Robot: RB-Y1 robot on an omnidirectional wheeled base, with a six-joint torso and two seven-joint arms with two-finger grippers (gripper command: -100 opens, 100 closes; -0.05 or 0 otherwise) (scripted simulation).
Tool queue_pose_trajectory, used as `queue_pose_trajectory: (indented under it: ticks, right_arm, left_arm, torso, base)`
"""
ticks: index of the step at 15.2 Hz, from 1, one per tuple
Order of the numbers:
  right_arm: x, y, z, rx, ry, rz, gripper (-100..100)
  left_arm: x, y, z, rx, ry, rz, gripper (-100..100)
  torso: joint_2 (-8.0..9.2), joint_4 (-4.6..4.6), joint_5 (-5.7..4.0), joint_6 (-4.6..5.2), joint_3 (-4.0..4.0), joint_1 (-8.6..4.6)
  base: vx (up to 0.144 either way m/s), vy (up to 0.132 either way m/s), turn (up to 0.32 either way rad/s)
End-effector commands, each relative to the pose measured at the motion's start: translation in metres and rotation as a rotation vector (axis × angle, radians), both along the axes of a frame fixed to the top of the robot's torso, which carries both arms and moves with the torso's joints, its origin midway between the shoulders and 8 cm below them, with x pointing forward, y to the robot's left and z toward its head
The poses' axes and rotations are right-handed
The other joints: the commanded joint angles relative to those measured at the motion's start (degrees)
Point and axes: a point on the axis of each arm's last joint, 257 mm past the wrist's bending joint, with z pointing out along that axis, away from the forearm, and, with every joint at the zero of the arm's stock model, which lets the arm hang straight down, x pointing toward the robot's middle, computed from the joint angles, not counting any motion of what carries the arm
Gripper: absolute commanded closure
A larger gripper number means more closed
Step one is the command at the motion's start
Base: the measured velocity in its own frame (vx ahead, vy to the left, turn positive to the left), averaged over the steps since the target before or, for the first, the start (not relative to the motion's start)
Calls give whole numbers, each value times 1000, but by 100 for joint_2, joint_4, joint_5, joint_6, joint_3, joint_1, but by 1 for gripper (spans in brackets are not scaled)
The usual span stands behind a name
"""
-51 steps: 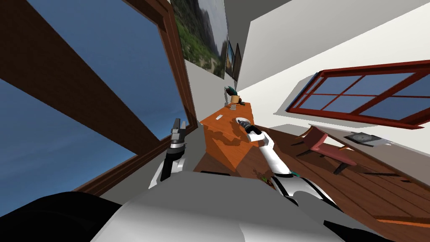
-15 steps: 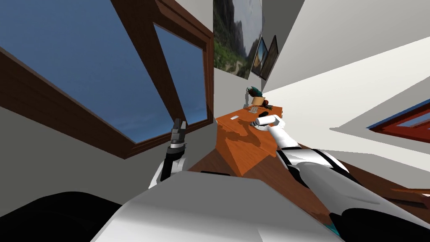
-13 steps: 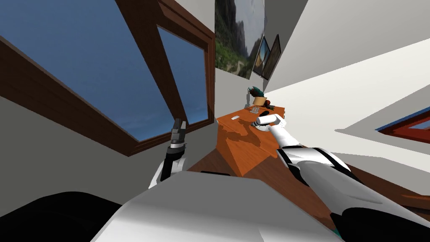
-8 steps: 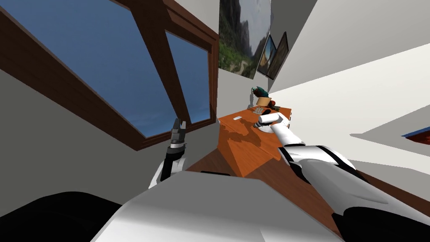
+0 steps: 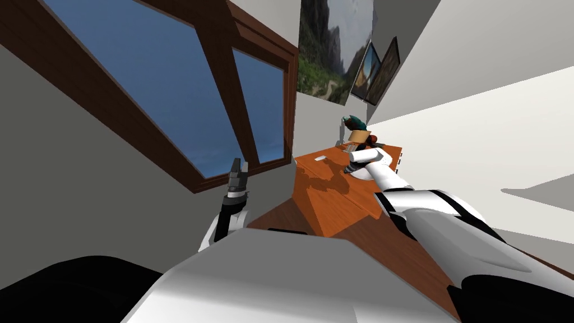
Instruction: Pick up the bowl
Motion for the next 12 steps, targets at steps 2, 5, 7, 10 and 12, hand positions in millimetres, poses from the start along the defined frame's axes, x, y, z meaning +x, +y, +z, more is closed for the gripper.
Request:
queue_pose_trajectory:
  ticks: [2,5,7,10,12]
  right_arm:
    - [-16,-10,-4,-5,81,-5,-100]
    - [-30,-17,-7,-5,141,-10,-100]
    - [-40,-22,-9,-4,182,-14,-100]
    - [-84,-95,-26,-125,220,-164,-100]
    - [-88,-111,-30,-165,198,-199,-100]
  left_arm:
    - [0,0,0,0,0,0,0]
    - [0,0,0,0,0,0,0]
    - [0,0,0,0,0,0,0]
    - [0,0,0,0,0,0,0]
    - [0,0,0,0,0,0,0]
  torso:
    - [-1,0,-1,1,0,0]
    - [-4,-1,0,0,-2,0]
    - [-4,-1,0,1,-2,1]
    - [-11,-5,-1,-2,-7,17]
    - [-17,-6,4,3,-11,31]
  base:
    - [-14,-24,100]
    - [-11,-25,114]
    - [-10,-18,84]
    - [18,44,251]
    - [19,58,119]
